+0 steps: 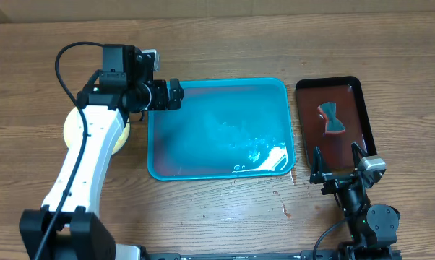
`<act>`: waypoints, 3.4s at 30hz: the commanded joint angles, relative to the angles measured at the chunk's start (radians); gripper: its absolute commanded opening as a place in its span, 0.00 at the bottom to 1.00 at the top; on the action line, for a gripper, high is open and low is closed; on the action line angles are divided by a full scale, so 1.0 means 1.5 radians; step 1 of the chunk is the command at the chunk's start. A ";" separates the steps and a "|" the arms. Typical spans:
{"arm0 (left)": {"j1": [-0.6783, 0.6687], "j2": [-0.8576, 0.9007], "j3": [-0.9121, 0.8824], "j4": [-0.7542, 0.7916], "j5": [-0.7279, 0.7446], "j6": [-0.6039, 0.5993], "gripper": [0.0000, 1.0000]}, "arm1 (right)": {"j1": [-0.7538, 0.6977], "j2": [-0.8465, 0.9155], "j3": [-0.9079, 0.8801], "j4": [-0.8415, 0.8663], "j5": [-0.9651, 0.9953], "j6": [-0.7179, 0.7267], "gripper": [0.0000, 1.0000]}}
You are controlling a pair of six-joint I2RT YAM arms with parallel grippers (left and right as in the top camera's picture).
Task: Clean dirty plates on tray and stack at the side
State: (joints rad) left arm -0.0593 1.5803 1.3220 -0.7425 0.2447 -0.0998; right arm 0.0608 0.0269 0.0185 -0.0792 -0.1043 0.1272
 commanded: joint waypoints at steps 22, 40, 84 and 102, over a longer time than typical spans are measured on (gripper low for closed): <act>-0.004 -0.456 -0.277 0.108 -0.185 0.052 1.00 | 0.007 -0.006 -0.007 0.004 0.005 0.003 1.00; -0.004 -0.961 -0.750 0.363 -0.156 0.127 1.00 | 0.007 -0.006 -0.007 0.004 0.005 0.003 1.00; 0.010 -1.051 -0.878 0.446 -0.118 0.206 1.00 | 0.007 -0.006 -0.007 0.004 0.005 0.003 1.00; 0.010 -1.051 -0.878 0.446 -0.118 0.206 1.00 | 0.007 -0.006 -0.007 0.004 0.005 0.003 1.00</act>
State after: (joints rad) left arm -0.0502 0.0147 0.0116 -0.0750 0.0563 0.2348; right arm 0.0616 0.0269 0.0185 -0.0792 -0.1040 0.1265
